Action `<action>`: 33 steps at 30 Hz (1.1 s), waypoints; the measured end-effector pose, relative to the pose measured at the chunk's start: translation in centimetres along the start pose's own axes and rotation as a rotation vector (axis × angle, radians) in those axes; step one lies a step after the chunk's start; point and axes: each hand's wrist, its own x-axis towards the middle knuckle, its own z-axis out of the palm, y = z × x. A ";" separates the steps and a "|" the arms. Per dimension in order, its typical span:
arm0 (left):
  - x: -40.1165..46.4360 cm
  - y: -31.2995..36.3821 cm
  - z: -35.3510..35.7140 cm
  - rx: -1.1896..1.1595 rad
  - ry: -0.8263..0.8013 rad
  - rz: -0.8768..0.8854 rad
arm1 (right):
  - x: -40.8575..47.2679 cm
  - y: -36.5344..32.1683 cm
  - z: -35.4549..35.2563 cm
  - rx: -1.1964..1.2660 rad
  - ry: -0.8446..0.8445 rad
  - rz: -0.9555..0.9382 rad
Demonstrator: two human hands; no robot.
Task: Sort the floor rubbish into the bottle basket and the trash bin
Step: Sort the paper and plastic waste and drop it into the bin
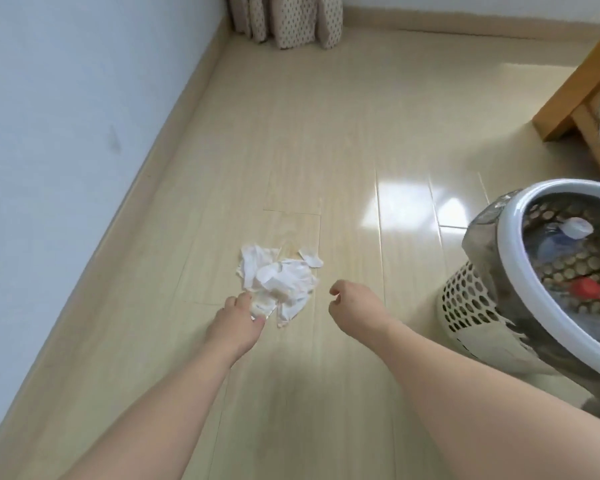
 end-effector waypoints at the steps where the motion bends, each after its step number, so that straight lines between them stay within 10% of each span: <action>1: 1.1 -0.3 1.4 -0.009 0.050 0.016 | 1.9 0.0 0.3 -0.012 0.032 -0.008; 7: 3.2 -2.9 8.0 0.058 0.611 0.131 | 12.3 -0.2 2.7 -0.073 0.152 -0.113; 15: 4.2 -3.8 8.7 0.091 0.669 0.152 | 14.1 0.0 4.9 -0.037 0.215 -0.030; 26: -1.9 1.4 2.5 -0.163 0.165 -0.125 | -4.3 6.8 -2.0 -0.007 0.078 0.142; 33: -15.4 15.7 0.0 -0.347 -0.084 0.144 | -19.5 12.9 -12.2 -0.015 0.181 0.288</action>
